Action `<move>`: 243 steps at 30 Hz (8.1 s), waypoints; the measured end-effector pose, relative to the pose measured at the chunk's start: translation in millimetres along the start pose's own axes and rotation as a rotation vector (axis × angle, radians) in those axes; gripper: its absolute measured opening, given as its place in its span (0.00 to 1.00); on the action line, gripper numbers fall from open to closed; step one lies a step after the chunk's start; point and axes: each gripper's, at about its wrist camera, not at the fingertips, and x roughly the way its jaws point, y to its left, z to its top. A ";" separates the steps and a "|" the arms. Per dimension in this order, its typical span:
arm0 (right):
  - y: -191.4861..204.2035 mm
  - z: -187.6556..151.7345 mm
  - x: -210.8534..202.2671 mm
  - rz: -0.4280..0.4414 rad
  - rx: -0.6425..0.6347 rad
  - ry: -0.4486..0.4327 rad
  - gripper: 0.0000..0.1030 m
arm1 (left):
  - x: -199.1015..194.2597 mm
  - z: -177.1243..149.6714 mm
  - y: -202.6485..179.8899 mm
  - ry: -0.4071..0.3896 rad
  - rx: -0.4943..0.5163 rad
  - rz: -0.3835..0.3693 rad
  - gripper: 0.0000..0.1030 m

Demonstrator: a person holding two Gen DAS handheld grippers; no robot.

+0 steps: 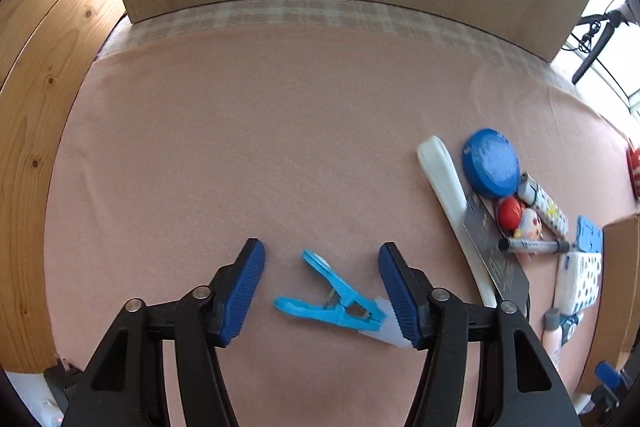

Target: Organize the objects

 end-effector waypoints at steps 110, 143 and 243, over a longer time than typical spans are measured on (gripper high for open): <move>-54.9 -6.1 -87.0 -0.110 -0.059 -0.159 0.18 | -110.8 -145.8 -188.8 -0.128 0.249 -0.386 0.23; -147.7 -8.1 -101.7 -0.145 0.067 -0.186 0.18 | -75.9 -125.0 -376.9 -0.118 0.473 -0.355 0.23; 52.9 58.0 93.7 -0.224 -0.291 0.088 0.61 | -13.5 -111.2 -56.6 -0.093 -0.073 -0.043 0.57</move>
